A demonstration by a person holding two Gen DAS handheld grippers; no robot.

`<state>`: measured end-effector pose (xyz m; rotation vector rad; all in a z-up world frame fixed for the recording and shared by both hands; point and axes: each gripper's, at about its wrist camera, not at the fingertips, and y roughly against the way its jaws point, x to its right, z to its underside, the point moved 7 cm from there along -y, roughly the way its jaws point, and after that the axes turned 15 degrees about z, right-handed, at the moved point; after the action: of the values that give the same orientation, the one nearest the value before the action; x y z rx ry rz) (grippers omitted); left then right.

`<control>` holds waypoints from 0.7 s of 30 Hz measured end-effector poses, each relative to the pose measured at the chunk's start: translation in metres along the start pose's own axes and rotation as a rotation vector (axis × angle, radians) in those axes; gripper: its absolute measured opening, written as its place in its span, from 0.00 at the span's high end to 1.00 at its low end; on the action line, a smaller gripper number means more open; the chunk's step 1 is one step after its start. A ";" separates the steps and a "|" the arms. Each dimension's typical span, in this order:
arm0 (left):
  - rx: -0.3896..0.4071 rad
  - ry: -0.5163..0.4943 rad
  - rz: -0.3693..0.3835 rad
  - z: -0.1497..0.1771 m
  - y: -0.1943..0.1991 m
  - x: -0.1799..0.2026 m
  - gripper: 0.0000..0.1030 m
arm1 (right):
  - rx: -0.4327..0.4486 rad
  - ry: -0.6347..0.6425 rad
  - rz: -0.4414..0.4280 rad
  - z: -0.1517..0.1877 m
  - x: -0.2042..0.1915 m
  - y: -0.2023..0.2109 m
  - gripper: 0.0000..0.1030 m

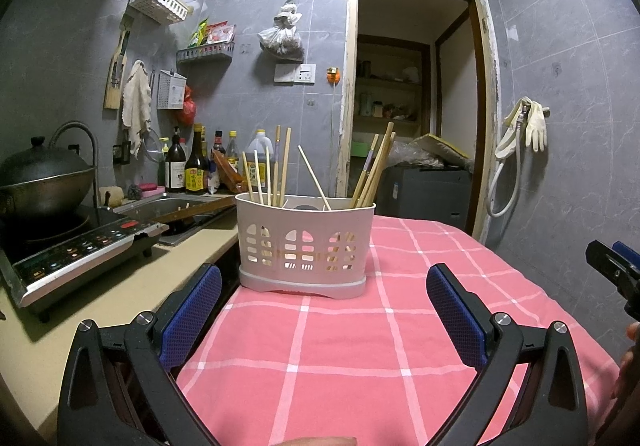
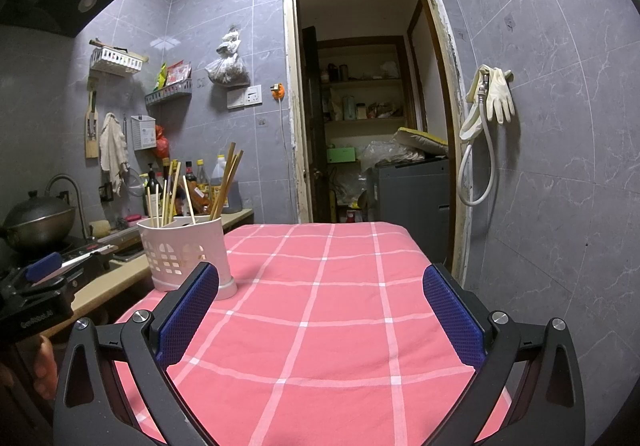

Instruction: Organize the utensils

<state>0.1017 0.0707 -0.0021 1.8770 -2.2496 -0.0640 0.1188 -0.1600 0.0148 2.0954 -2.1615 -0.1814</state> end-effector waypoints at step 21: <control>0.003 -0.011 -0.007 0.002 -0.002 0.002 0.02 | -0.001 -0.001 0.000 0.000 -0.001 0.000 0.00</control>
<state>0.1032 0.0684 -0.0040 1.8911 -2.2514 -0.0729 0.1187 -0.1594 0.0149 2.0949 -2.1615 -0.1832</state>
